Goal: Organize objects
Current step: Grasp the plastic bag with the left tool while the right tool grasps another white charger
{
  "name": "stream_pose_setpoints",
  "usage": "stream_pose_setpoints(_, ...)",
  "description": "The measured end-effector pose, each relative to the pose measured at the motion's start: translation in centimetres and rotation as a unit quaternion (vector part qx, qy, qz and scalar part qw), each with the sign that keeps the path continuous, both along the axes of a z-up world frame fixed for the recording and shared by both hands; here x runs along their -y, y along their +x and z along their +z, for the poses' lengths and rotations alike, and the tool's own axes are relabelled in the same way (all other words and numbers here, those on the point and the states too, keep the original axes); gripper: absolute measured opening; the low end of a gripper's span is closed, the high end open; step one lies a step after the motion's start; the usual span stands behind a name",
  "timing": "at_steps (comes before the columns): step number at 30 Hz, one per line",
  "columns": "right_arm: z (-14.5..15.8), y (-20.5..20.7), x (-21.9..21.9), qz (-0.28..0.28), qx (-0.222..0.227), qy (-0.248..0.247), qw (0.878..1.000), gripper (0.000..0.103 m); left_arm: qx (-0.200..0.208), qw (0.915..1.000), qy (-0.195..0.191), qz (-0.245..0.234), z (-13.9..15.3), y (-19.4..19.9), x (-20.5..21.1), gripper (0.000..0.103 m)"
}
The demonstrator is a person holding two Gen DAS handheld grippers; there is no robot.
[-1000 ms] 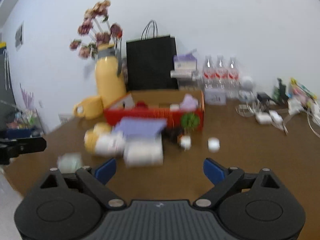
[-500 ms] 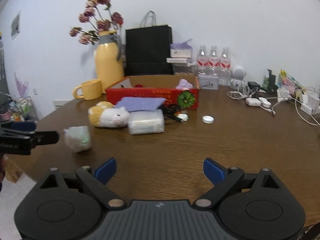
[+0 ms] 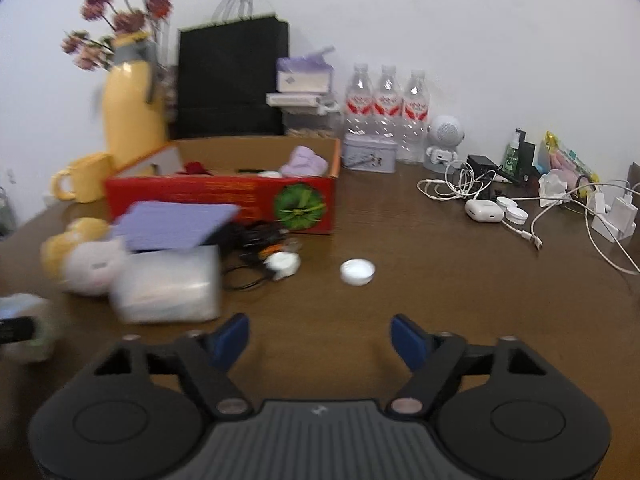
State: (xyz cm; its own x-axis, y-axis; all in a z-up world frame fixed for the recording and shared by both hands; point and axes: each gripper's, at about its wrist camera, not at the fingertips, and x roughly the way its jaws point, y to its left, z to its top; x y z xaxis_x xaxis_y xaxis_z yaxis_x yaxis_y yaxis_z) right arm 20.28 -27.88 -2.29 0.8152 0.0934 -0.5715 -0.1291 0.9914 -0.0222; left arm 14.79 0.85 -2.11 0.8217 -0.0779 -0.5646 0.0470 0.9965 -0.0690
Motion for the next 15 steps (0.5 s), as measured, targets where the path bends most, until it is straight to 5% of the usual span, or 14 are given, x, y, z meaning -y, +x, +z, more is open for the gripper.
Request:
stream_pose_setpoints(3,-1.5,4.5,1.0,-0.011,-0.016,0.014,1.000,0.047,0.001,0.9999,0.000,0.011,-0.1,1.4,-0.6,0.045)
stream_pose_setpoints(8,-3.3,9.9,1.7,-0.033,-0.034,0.024,0.999,0.043,0.008,0.9996,0.017,0.019,-0.3,3.0,-0.4,0.058)
stream_pose_setpoints(11,-3.7,11.2,1.4,-0.033,-0.031,0.010,0.999,0.027,-0.002,0.9995,0.013,0.028,-0.4,3.8,-0.4,0.045)
stream_pose_setpoints(15,-3.6,10.1,1.1,-0.022,-0.029,0.014,0.999,0.027,-0.001,0.9994,0.011,0.031,0.0,3.5,-0.4,0.040)
